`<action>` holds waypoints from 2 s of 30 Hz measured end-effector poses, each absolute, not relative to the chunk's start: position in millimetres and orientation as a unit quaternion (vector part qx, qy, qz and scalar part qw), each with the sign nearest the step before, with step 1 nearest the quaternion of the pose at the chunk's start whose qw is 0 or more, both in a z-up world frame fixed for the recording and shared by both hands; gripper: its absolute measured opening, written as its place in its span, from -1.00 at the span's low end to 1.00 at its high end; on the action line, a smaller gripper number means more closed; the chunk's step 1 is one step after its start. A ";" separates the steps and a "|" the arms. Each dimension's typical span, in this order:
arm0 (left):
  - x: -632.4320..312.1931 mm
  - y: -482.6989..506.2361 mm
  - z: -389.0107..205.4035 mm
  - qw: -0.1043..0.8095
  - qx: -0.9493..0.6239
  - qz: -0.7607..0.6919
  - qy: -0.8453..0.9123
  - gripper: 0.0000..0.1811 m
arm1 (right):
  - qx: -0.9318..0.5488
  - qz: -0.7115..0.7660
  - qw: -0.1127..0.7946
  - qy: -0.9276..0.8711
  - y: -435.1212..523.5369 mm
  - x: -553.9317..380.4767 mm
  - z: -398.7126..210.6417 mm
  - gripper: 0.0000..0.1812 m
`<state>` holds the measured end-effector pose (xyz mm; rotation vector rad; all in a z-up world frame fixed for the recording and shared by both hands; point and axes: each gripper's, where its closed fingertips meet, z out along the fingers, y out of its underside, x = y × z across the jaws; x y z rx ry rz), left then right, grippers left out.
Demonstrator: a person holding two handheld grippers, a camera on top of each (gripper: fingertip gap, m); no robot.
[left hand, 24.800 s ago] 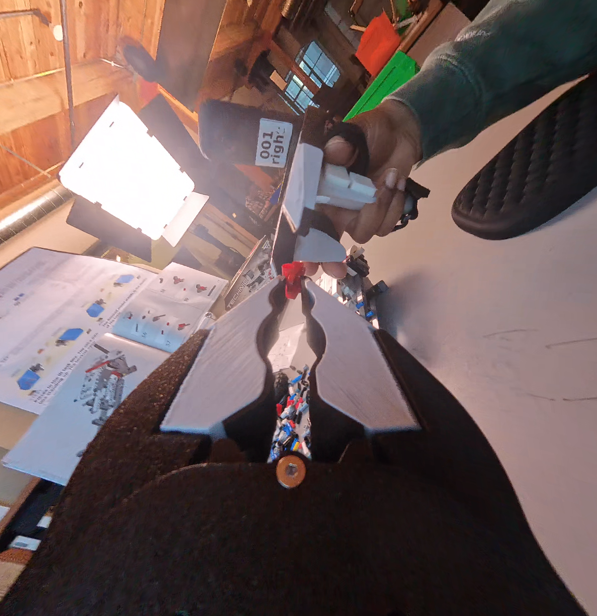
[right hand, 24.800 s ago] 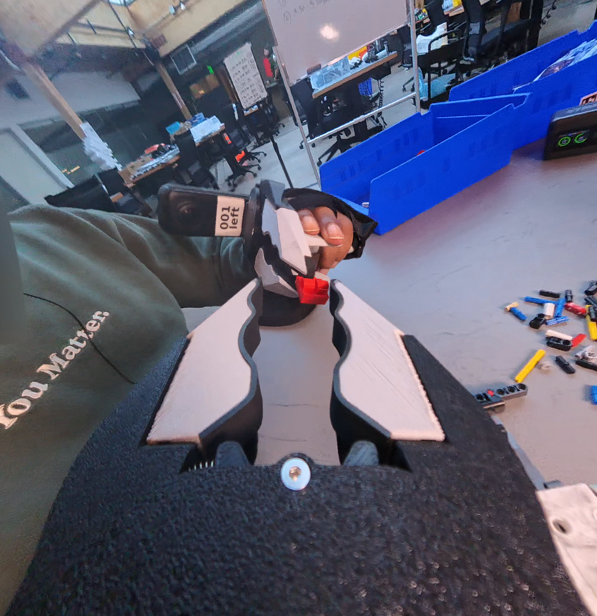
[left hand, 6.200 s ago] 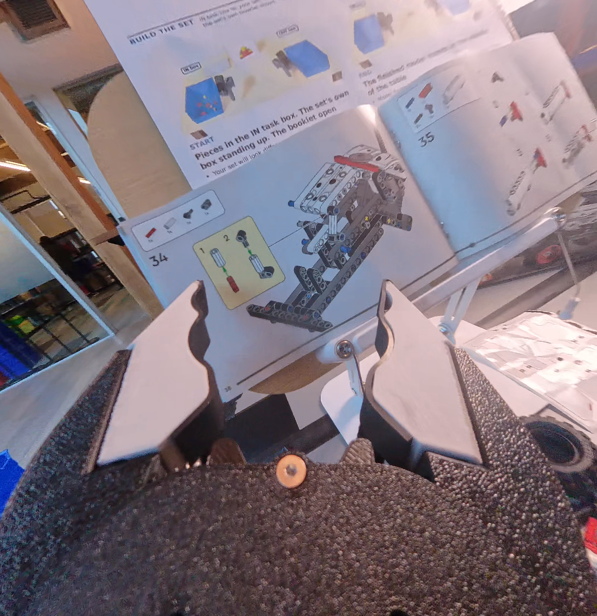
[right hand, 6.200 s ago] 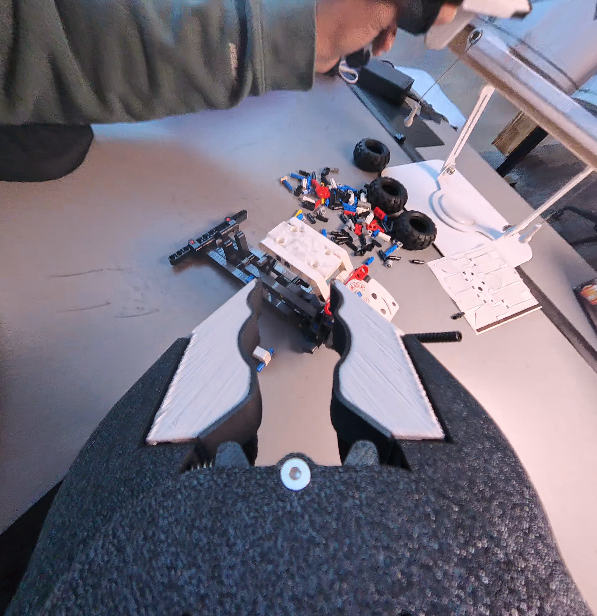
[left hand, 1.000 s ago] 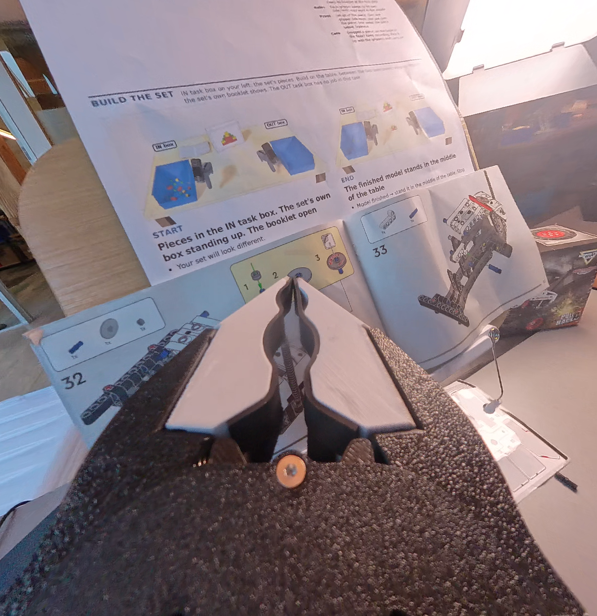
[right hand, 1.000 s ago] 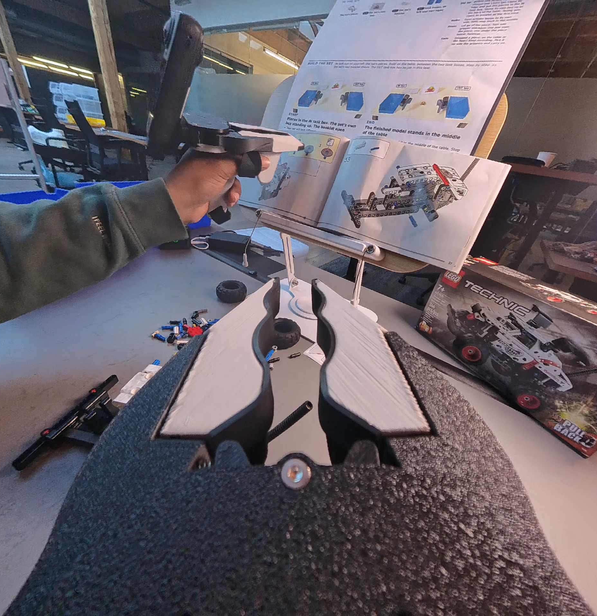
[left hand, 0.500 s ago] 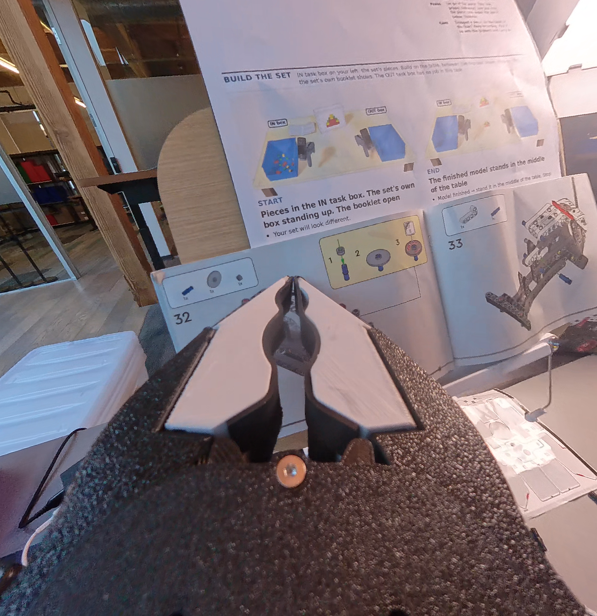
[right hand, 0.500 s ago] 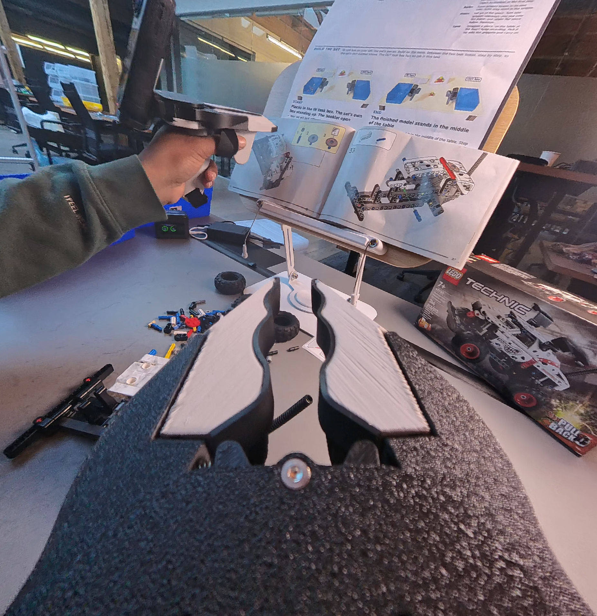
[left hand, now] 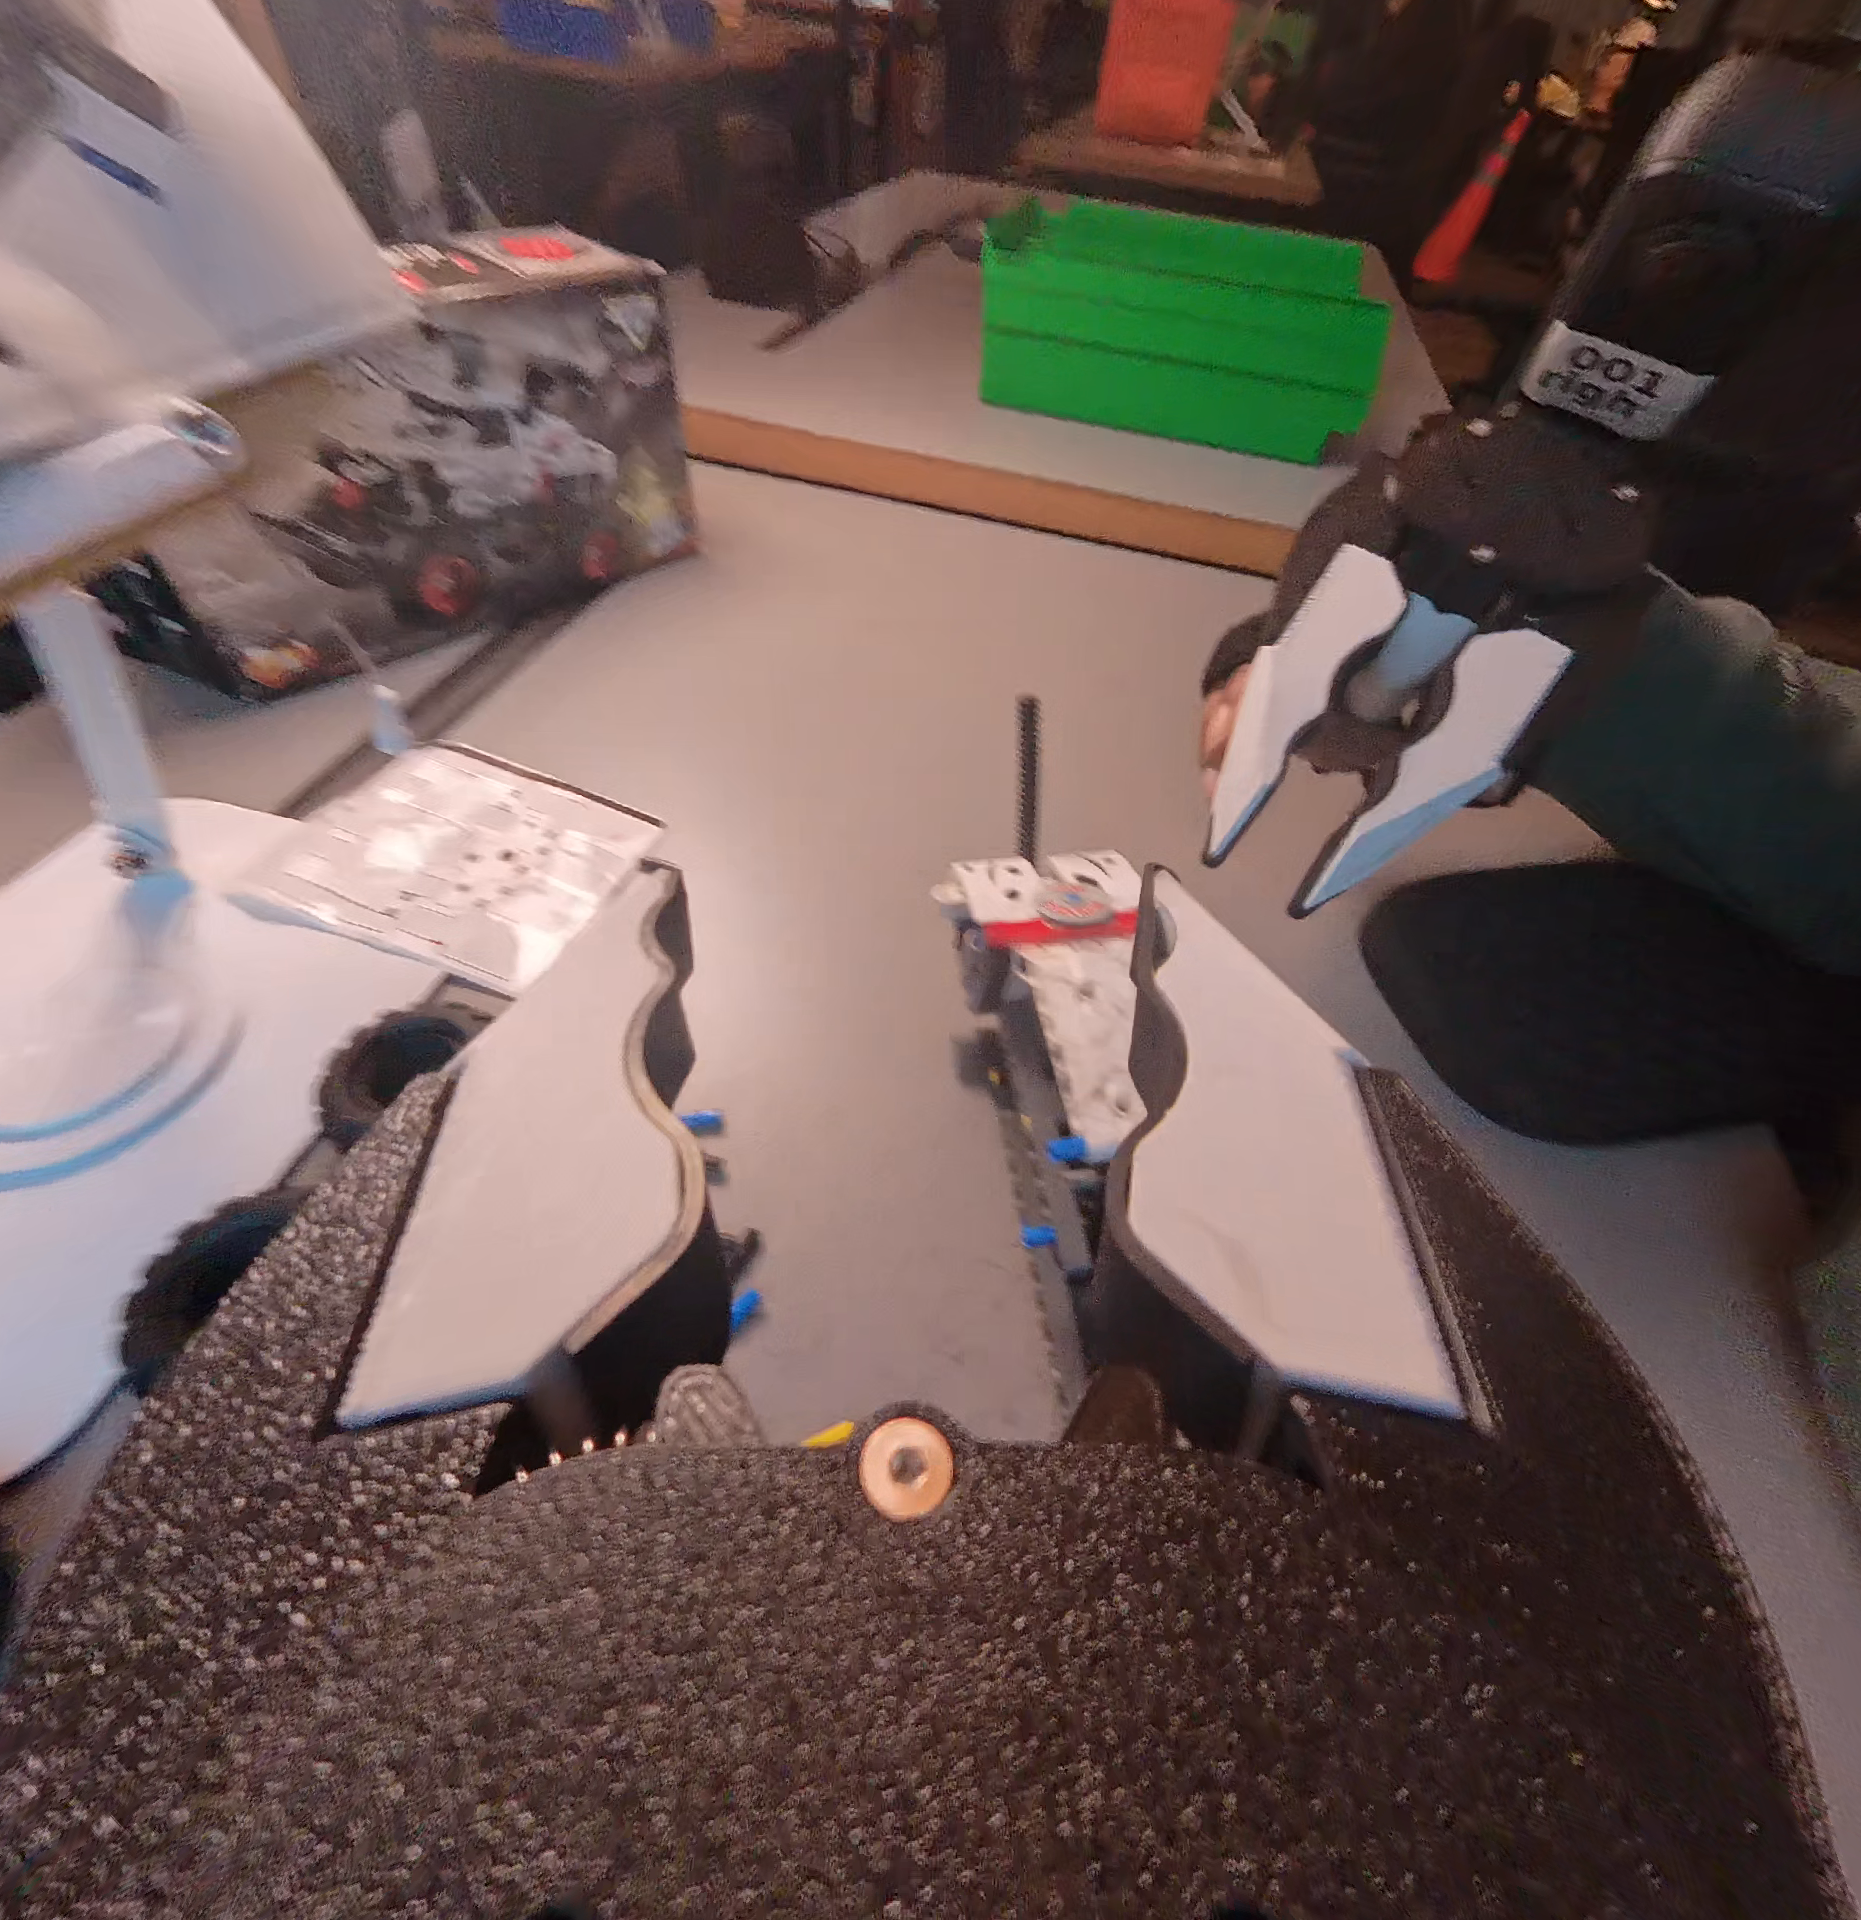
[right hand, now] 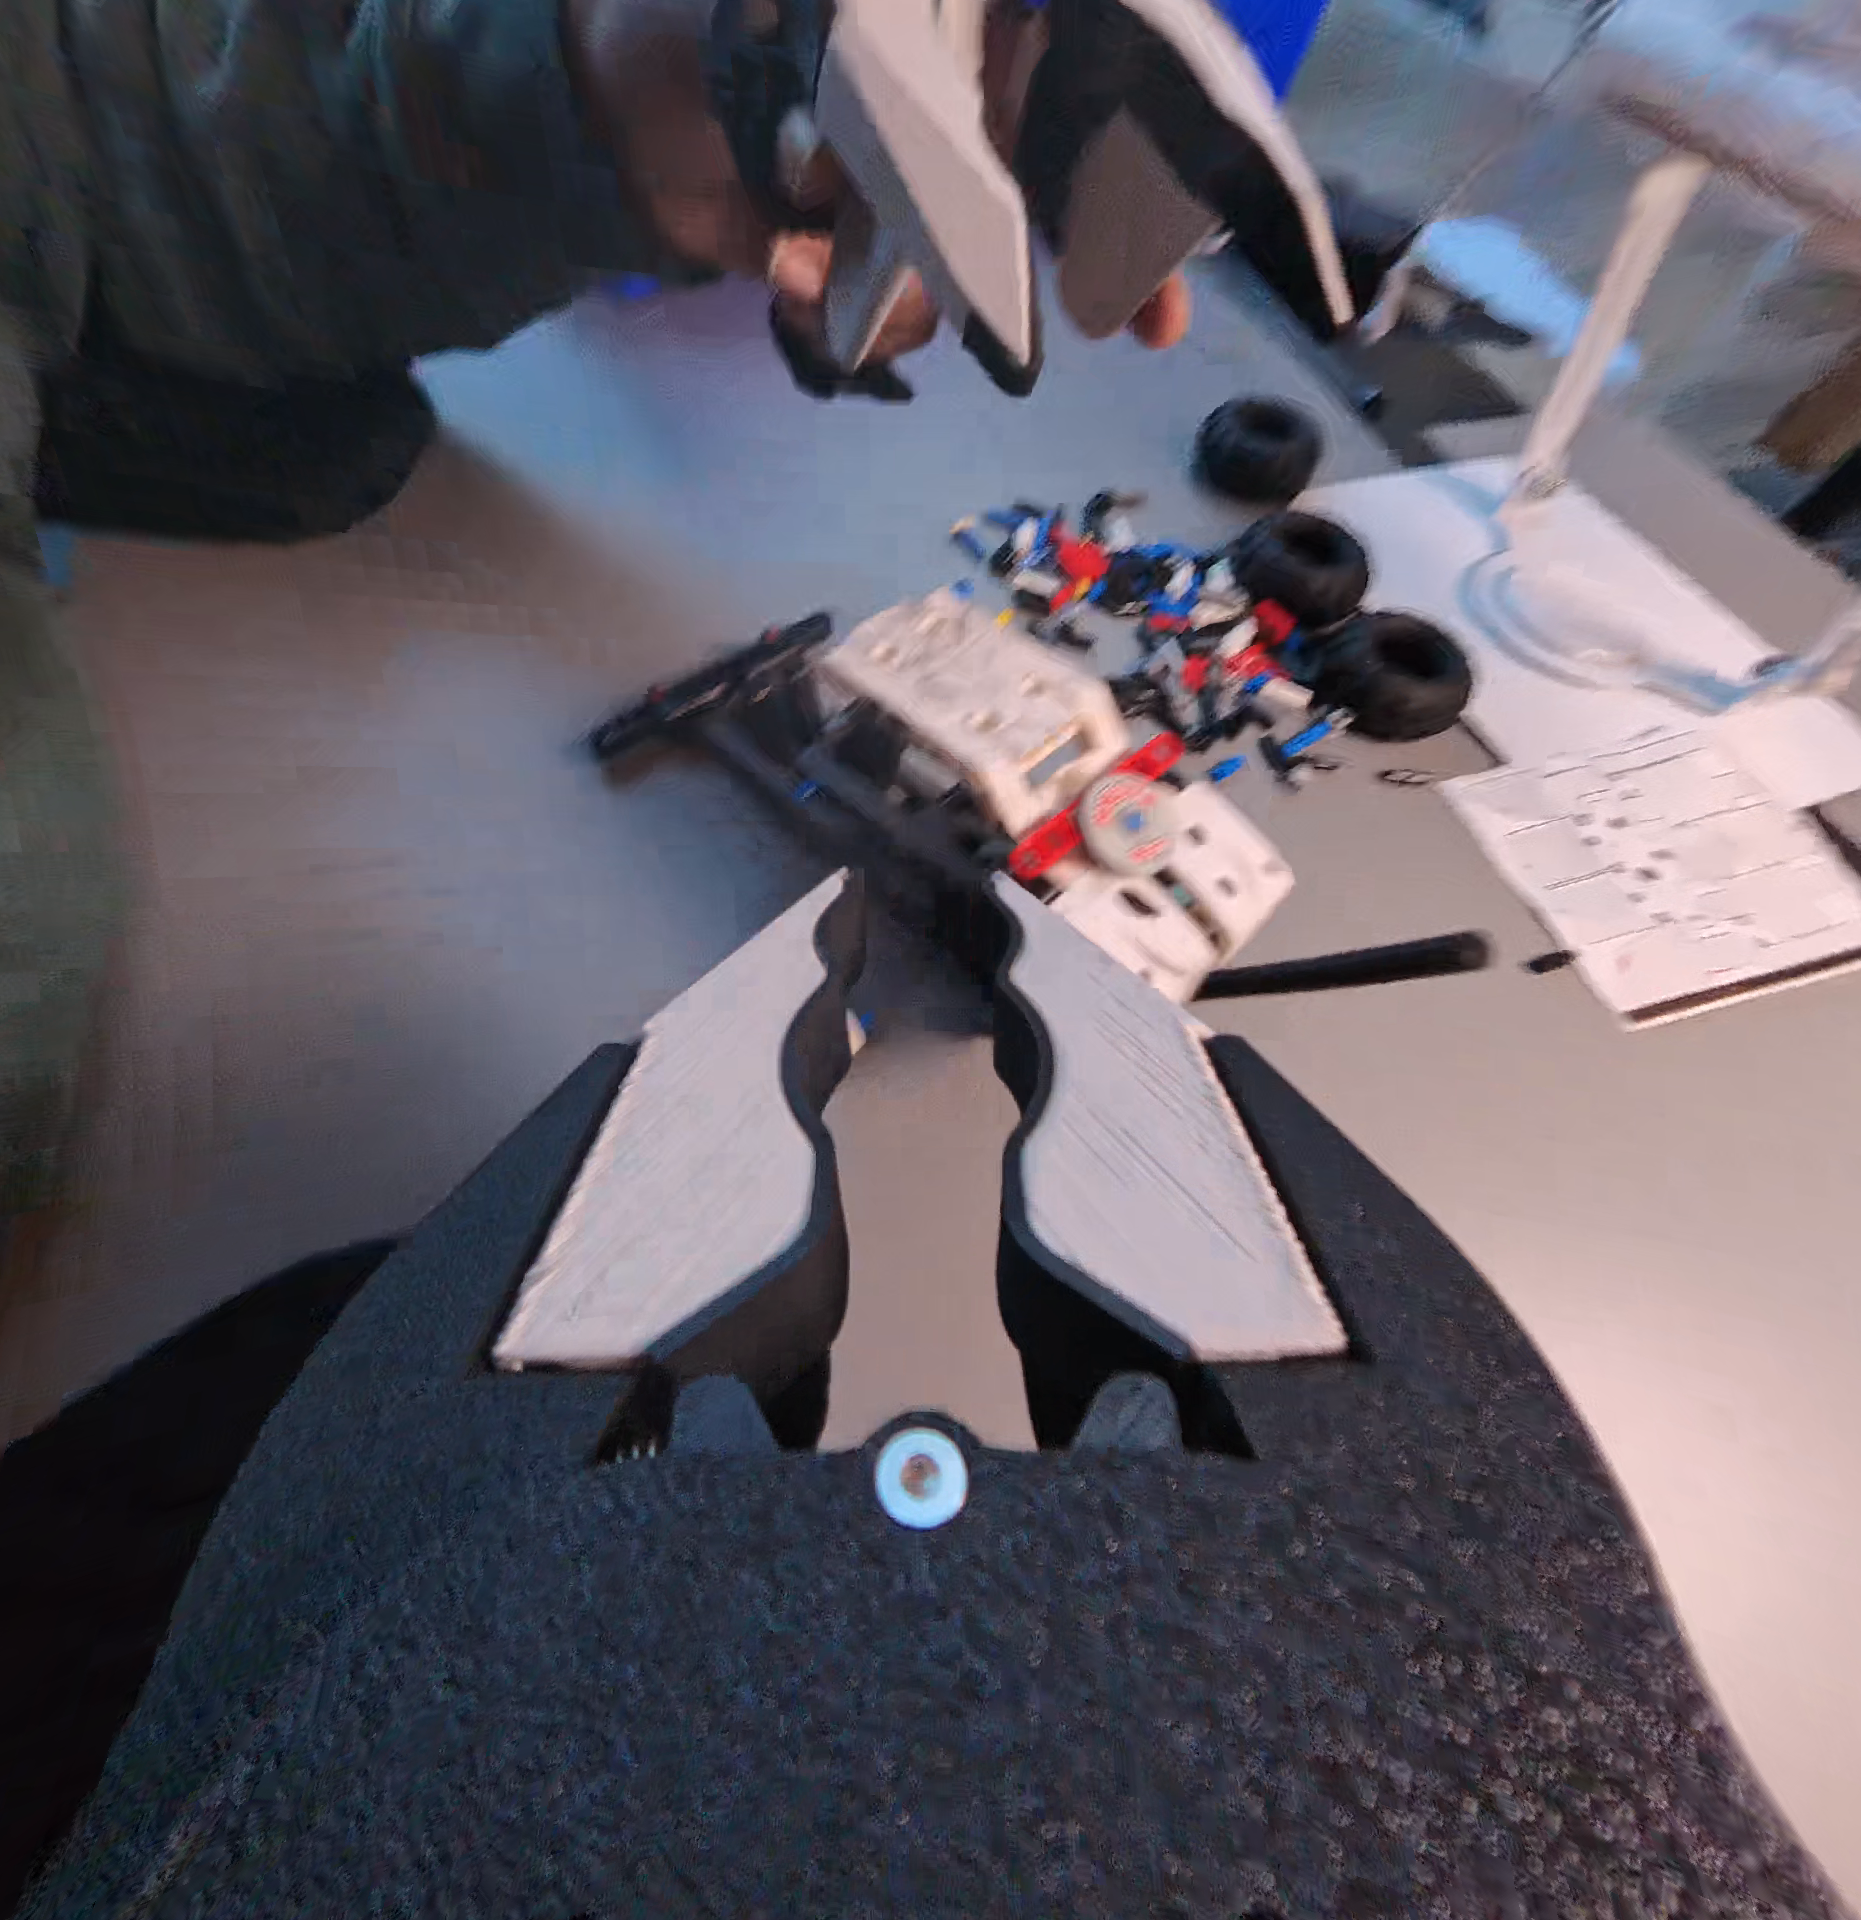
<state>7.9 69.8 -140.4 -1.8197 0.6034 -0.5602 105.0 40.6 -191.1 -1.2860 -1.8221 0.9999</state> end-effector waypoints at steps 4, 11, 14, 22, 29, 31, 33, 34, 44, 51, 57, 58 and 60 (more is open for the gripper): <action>45.2 41.4 -189.2 0.471 -0.791 -0.240 0.309 0.03 | -0.493 0.338 0.252 -0.761 16.5 114.0 -245.7 -0.68; 59.0 30.6 -210.1 0.435 -0.803 -0.226 0.340 -0.02 | -0.453 0.310 0.237 -0.802 -1.1 105.1 -262.3 -0.93; 62.0 17.8 -194.7 0.444 -0.793 -0.247 0.336 -0.16 | -0.387 0.379 0.365 -0.757 -10.2 91.1 -203.5 -0.93; 71.4 -15.7 -127.2 0.504 -0.714 -0.423 0.239 -0.58 | -0.267 0.270 0.639 -0.669 -2.4 73.6 -122.5 -0.92; 70.1 -22.7 -119.3 0.515 -0.695 -0.465 0.186 -0.92 | -0.219 0.185 0.693 -0.661 -16.2 58.4 -123.9 -0.92; 69.0 -23.8 -120.1 0.516 -0.696 -0.462 0.187 -0.92 | -0.215 0.180 0.699 -0.658 -17.3 57.5 -124.1 -0.93; 68.0 -24.4 -121.3 0.523 -0.700 -0.444 0.199 -0.92 | -0.215 0.174 0.708 -0.650 -17.4 56.3 -123.1 -0.93; 67.9 -24.8 -122.7 0.526 -0.703 -0.432 0.207 -0.90 | -0.211 0.171 0.710 -0.649 -18.7 55.5 -122.9 -0.92; 51.5 -27.7 -143.1 0.550 -0.727 -0.234 0.338 -0.93 | -0.345 0.478 0.457 -0.667 -28.0 55.1 -123.4 -0.72; 53.8 -31.2 -149.3 0.551 -0.723 -0.142 0.392 -0.93 | -0.335 0.489 0.379 -0.711 -36.6 47.5 -141.5 -0.87; 56.7 -35.8 -149.5 0.551 -0.715 -0.132 0.410 -0.93 | -0.337 0.523 0.359 -0.696 -39.8 49.1 -138.1 -0.96; 56.1 -35.6 -148.6 0.554 -0.714 -0.137 0.407 -0.93 | -0.340 0.530 0.357 -0.691 -39.4 48.3 -137.2 -0.97; 54.3 -35.2 -147.7 0.558 -0.712 -0.142 0.402 -0.93 | -0.342 0.538 0.358 -0.682 -39.1 46.3 -135.4 -0.97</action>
